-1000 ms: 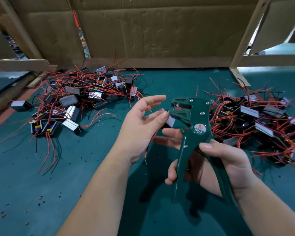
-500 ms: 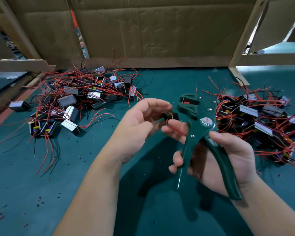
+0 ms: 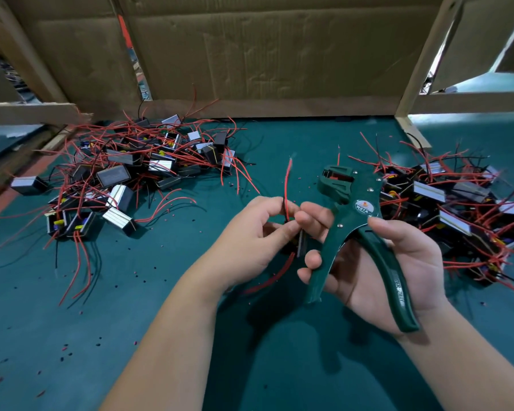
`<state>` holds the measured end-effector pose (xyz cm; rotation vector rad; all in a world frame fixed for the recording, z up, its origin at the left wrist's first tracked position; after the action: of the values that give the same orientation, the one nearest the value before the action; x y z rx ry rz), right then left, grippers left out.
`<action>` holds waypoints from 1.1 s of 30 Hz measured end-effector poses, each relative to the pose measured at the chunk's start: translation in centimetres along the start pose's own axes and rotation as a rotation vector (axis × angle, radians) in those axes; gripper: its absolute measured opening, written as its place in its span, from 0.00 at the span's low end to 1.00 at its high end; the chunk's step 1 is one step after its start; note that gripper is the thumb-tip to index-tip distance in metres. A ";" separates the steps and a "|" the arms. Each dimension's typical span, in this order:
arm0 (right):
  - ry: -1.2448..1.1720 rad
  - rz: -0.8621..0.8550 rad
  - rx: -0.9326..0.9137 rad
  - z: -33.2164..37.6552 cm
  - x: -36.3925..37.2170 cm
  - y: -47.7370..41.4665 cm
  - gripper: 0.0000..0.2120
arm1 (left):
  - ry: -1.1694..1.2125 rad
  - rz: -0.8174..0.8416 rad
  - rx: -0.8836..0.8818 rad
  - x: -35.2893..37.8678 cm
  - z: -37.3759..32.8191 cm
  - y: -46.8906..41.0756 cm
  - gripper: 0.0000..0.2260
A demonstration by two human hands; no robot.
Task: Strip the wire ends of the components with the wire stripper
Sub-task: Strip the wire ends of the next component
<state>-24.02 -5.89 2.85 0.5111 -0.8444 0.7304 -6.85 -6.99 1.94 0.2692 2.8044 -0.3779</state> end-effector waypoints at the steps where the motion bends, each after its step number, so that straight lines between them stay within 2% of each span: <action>1: 0.005 -0.001 -0.001 0.0 0.0 0.0 0.39 | -0.001 -0.006 -0.018 0.1 0.0 0.0 0.05; 6: 0.012 -0.027 -0.019 -0.2 0.0 -0.2 0.40 | 0.117 -0.077 -0.076 0.7 0.1 -0.3 0.13; 12: 0.062 -0.064 -0.082 -0.4 0.0 -0.3 0.37 | 0.317 -0.249 -0.042 1.6 -0.1 -0.4 0.03; 15: 0.130 -0.101 -0.148 -0.3 0.0 -0.2 0.36 | 0.385 -0.309 -0.067 1.5 0.0 -0.6 0.05; 18: 0.199 -0.145 -0.182 -0.1 0.0 -0.2 0.39 | 0.365 -0.284 -0.030 1.2 0.1 -0.7 0.05; 24: 0.186 -0.137 -0.212 -0.1 -0.1 -0.2 0.40 | 0.311 -0.228 -0.029 1.2 0.1 -0.5 0.05; 28: 0.216 -0.138 -0.212 -0.1 0.0 -0.2 0.40 | 0.318 -0.260 -0.053 1.2 -0.3 -0.5 0.08; 33: 0.269 -0.123 -0.217 -0.3 0.2 -0.1 0.38 | 0.419 -0.314 -0.059 1.0 -0.5 -0.5 0.04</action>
<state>-23.73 -5.69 2.80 0.2604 -0.6253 0.5706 -8.06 -7.20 2.22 -0.1265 3.2740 -0.3379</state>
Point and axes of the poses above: each hand's wrist, its own y-axis away from the middle knuckle, its own x-axis out of the palm, z = x × y, the point moved 1 cm from there along -y, towards the middle knuckle, and after that the axes turned 8 degrees about x, right-handed, at the moved point
